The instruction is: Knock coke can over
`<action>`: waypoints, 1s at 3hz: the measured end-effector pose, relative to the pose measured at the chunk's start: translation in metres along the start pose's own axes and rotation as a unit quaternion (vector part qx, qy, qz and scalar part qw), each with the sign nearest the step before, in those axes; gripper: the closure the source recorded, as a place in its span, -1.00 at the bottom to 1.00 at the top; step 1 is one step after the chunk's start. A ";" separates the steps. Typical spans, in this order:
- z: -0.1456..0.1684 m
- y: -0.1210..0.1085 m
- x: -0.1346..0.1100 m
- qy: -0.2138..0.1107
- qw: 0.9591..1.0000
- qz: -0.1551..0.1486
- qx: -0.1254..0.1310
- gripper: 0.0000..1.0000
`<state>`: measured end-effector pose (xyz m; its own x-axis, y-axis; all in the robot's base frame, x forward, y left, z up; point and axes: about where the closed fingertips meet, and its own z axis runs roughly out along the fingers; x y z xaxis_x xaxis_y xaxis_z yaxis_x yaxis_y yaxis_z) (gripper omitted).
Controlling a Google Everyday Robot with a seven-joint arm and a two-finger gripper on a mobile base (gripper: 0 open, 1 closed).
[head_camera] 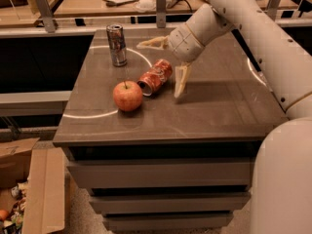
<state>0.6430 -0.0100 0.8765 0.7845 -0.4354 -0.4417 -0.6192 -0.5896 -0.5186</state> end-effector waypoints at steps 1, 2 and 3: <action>-0.003 0.000 -0.001 -0.013 1.000 0.016 0.020 -1.00; -0.010 0.003 -0.004 -0.051 0.993 0.065 0.081 -1.00; -0.045 0.008 0.008 -0.062 0.972 0.123 0.192 -1.00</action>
Offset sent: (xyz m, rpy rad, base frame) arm 0.0193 -0.0638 0.0449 0.5496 0.0785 -0.4276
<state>0.6456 -0.0491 0.9021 0.6154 -0.4318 -0.6594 -0.7737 -0.1708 -0.6101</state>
